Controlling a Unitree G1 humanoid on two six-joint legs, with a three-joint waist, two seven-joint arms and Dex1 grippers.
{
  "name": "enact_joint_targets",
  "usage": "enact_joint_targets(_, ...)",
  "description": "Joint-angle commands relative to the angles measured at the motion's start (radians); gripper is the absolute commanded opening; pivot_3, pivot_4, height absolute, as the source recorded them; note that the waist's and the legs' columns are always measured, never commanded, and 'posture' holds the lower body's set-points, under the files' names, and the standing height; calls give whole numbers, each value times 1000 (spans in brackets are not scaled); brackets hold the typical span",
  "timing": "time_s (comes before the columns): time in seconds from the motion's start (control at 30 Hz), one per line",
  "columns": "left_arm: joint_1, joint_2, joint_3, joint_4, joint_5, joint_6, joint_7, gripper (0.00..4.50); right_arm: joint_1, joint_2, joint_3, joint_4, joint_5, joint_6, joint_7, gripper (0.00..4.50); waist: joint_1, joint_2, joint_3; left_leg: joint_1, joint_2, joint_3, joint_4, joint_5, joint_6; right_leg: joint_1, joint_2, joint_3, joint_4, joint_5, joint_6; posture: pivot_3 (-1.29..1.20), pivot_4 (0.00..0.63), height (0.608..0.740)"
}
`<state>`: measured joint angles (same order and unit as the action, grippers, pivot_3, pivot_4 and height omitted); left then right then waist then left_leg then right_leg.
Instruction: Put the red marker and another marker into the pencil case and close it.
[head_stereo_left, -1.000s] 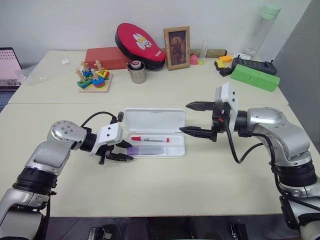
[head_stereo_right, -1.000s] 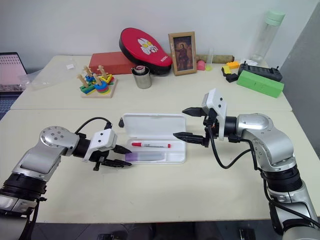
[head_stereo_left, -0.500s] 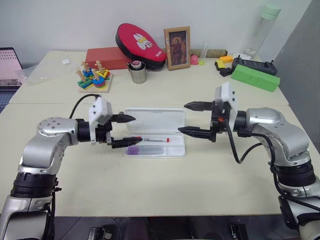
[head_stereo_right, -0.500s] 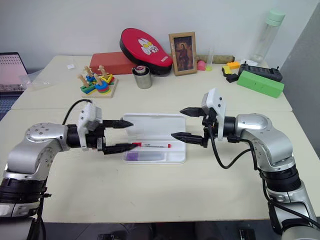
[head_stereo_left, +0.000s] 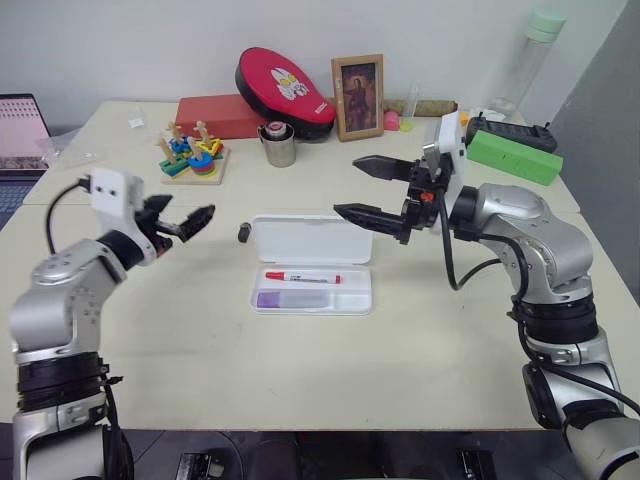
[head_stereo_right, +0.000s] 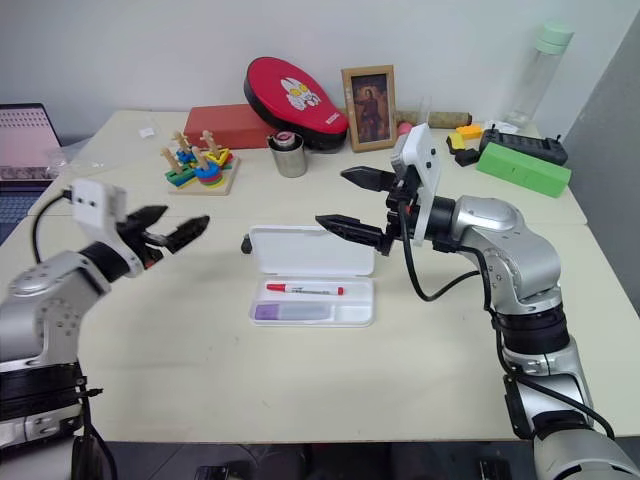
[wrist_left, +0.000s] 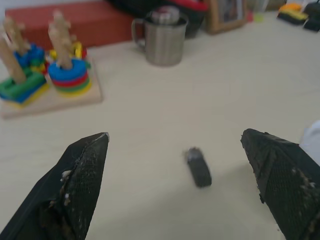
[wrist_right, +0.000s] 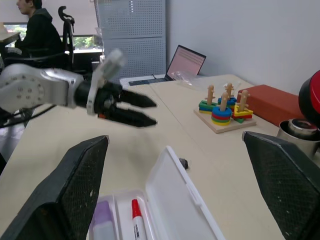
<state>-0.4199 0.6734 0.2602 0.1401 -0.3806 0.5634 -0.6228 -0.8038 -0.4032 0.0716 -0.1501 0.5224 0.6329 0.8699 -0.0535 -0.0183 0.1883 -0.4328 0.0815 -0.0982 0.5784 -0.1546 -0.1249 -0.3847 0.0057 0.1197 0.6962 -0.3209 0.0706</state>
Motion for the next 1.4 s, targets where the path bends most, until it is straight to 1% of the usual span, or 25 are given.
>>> enact_joint_targets(0.03,-32,-14,-67,116,79,-95,-6,4491,-31,9,-2,-17,-5,-25,-9,4500,-1,0,0,0,0,0,0,0,0,0,0,0,0,0,0,0,150,740)
enact_joint_targets(0.3,-145,-92,-131,368,143,-219,-18,4491,-40,13,-5,-50,-2,-2,-44,4500,0,0,0,0,0,0,0,0,0,0,0,0,0,0,0,0,150,740)
enact_joint_targets(0.6,-259,-140,-169,531,199,-280,-20,4491,-18,4,-3,-40,-12,-20,-40,4500,1,0,0,0,0,-1,0,0,0,0,0,-1,1,0,0,0,150,740)
enact_joint_targets(0.73,-269,-152,-174,551,208,-291,-20,3892,-7,6,-6,-43,-17,-27,-45,4500,0,0,0,0,0,-1,0,0,0,0,0,-1,1,0,0,0,150,740)
enact_joint_targets(0.83,-271,-160,-171,553,210,-296,-23,3125,0,8,-7,-49,-18,-28,-47,4500,2,0,0,0,0,-1,0,1,0,0,0,-1,1,0,0,0,150,740)
enact_joint_targets(1.03,-270,-166,-160,556,210,-297,-11,1864,10,12,-5,-65,-19,-26,-56,4500,2,0,0,0,0,-1,0,1,0,0,0,-1,1,0,0,0,150,740)
enact_joint_targets(1.2,-266,-168,-142,561,203,-295,6,1001,11,15,-2,-57,-24,-31,-57,4500,2,0,0,0,0,-1,0,1,0,0,0,-1,1,0,0,0,150,740)
enact_joint_targets(1.27,-261,-166,-133,561,203,-299,17,493,8,16,-2,-50,-25,-34,-57,4500,2,0,0,0,0,-1,0,1,0,0,0,-1,1,0,0,0,150,740)
enact_joint_targets(1.3,-259,-166,-128,561,203,-303,21,409,6,17,-3,-46,-25,-36,-57,4500,1,0,0,0,0,-1,0,1,0,0,0,-1,1,0,0,0,150,740)
enact_joint_targets(1.4,-252,-164,-101,549,189,-300,40,407,0,18,-8,-32,-24,-40,-56,4500,-1,0,0,0,0,-1,0,1,0,0,0,-1,1,0,0,0,150,740)
